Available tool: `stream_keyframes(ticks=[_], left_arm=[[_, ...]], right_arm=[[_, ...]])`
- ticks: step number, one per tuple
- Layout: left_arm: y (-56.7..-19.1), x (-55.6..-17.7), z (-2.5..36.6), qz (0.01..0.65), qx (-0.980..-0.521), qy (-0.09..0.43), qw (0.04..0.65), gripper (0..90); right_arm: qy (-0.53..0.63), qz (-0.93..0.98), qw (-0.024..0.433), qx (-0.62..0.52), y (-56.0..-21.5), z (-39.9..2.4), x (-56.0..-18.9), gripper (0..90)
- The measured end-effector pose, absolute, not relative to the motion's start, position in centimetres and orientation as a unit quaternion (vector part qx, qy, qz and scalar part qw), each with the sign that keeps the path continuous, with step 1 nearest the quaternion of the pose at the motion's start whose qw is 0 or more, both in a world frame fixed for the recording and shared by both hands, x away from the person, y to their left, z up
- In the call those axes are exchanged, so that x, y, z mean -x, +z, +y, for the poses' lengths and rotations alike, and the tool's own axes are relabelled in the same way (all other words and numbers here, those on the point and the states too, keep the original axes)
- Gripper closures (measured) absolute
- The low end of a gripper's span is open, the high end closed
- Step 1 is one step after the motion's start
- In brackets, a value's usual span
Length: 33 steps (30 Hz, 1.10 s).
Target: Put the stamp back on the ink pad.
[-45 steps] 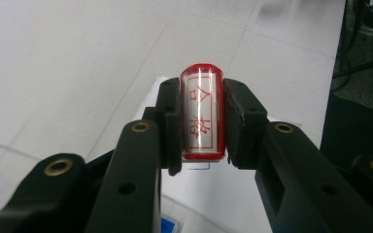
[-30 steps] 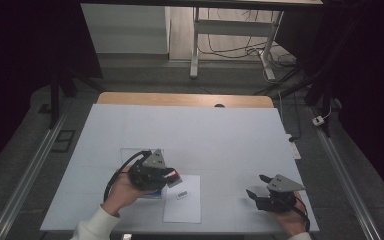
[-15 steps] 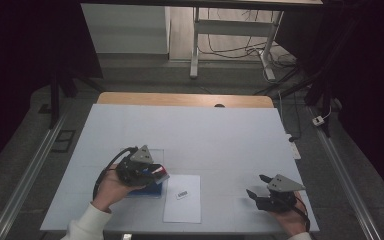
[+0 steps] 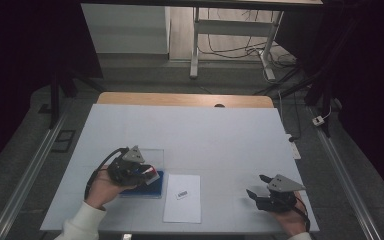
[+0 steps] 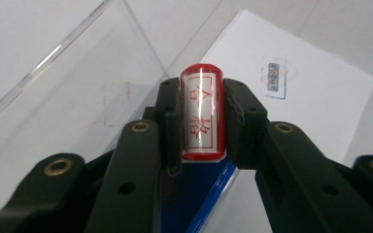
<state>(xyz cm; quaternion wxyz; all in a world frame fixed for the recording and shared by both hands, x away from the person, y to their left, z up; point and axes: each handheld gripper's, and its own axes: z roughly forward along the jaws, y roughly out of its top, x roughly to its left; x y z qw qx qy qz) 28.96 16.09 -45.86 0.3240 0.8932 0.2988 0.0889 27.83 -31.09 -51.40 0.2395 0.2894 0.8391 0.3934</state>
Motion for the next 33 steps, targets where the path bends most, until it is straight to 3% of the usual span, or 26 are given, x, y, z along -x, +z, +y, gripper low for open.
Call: stream_keyframes(ticks=[29,31,33], left_arm=[[-48.4,-29.2,17.8,0.324,-0.902,0.098,0.267,69.1],[-48.3,-29.1,17.8,0.32,-0.901,0.102,0.274,64.4],[-48.1,-29.0,17.8,0.319,-0.895,0.115,0.29,54.3]], right_arm=[[0.393,0.839,0.239,-0.29,-51.4,-31.1,-27.8,27.9],[0.393,0.839,0.24,-0.29,-51.4,-31.1,-27.8,27.9],[0.393,0.839,0.24,-0.29,-51.4,-31.1,-27.8,27.9]])
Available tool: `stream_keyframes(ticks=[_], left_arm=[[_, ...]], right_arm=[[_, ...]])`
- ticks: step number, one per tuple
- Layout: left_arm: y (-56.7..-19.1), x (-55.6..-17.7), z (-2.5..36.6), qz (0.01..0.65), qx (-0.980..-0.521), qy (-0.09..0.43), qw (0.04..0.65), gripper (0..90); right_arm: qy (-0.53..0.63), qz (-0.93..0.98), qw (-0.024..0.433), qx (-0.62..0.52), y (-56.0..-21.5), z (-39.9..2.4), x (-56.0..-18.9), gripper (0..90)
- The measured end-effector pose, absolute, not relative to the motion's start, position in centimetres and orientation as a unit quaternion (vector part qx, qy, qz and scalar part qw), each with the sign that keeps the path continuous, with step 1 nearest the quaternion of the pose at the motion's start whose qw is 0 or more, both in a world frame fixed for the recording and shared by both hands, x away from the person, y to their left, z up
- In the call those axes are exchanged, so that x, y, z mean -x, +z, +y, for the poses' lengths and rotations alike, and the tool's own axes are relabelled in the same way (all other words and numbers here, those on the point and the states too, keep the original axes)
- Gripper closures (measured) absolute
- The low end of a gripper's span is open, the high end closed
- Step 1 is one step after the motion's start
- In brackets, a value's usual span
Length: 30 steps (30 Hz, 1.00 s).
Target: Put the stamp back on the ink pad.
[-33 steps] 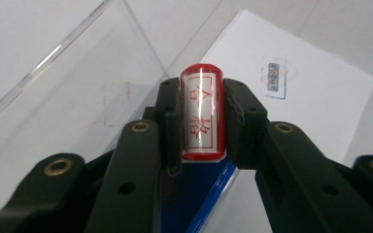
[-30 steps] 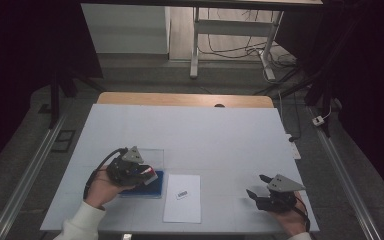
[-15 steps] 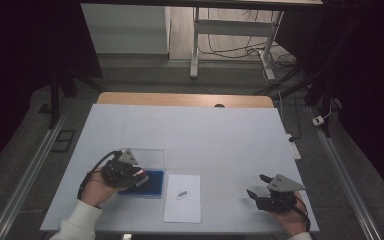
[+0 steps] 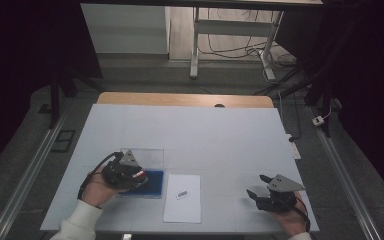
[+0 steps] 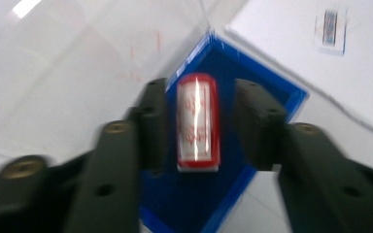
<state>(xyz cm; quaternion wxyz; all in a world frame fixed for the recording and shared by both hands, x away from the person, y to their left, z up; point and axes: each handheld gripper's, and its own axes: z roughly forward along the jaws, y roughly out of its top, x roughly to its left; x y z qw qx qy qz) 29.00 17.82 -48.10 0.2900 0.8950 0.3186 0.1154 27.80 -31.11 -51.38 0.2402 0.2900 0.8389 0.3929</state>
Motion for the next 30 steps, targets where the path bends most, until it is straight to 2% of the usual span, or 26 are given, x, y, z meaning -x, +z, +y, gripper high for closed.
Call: stream_keyframes(ticks=[4,6,19,30], left_arm=[[-47.5,-28.5,18.2,0.332,-0.878,0.134,0.317,35.3],[-47.5,-28.0,18.7,0.339,-0.869,0.134,0.336,30.8],[-49.5,-24.5,22.0,0.394,-0.823,0.157,0.377,20.5],[-51.6,-22.1,23.3,0.406,-0.817,0.151,0.38,20.5]], right_arm=[[0.394,0.839,0.239,-0.29,-51.4,-31.1,-27.8,27.8],[0.394,0.839,0.239,-0.29,-51.4,-31.1,-27.8,27.9],[0.397,0.837,0.238,-0.29,-51.3,-31.2,-27.8,27.9],[0.396,0.837,0.24,-0.292,-51.4,-31.3,-27.9,27.9]])
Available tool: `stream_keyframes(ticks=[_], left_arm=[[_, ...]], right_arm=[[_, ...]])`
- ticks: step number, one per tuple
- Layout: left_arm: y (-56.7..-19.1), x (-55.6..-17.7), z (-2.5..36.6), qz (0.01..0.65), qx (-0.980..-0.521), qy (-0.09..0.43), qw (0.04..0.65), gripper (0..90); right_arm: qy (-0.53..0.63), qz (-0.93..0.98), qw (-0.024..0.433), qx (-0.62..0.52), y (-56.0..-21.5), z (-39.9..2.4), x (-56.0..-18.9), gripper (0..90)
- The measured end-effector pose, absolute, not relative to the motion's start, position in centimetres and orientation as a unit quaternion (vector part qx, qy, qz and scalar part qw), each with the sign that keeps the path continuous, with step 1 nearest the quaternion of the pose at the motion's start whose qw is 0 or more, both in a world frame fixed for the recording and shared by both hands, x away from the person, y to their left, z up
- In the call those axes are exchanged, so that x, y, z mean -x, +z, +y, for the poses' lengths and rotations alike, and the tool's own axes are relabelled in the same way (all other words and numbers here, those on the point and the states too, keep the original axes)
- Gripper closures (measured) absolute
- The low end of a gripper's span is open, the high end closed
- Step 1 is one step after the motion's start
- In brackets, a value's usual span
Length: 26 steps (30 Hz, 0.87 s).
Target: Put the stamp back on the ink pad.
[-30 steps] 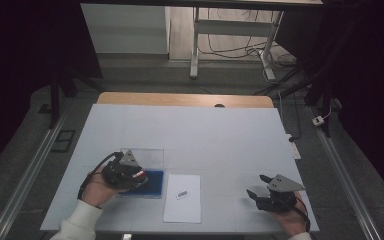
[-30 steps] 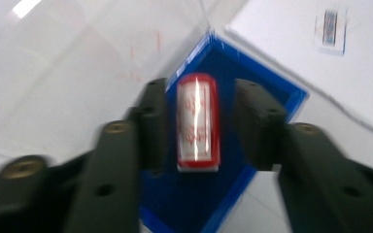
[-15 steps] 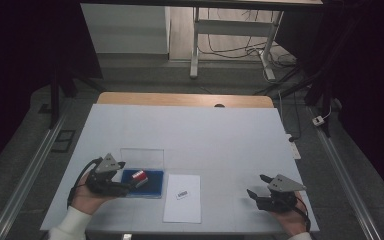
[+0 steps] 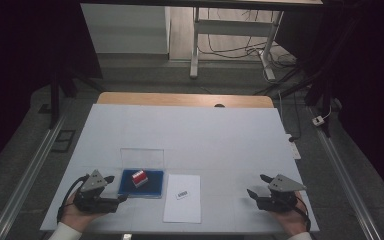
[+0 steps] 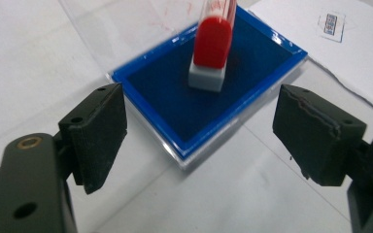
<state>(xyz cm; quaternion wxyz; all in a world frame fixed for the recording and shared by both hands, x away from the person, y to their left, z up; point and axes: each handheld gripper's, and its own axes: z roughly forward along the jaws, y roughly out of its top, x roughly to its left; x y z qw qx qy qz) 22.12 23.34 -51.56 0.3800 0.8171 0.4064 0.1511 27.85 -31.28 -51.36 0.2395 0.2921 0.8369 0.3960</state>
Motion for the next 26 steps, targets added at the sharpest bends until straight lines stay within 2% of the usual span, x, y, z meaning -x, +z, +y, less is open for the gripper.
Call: stream_keyframes(ticks=[26], left_arm=[[-51.73,-22.12,23.31,0.407,-0.816,0.153,0.38,20.8]], right_arm=[[0.396,0.837,0.242,-0.29,-51.38,-31.19,-27.8,27.9]])
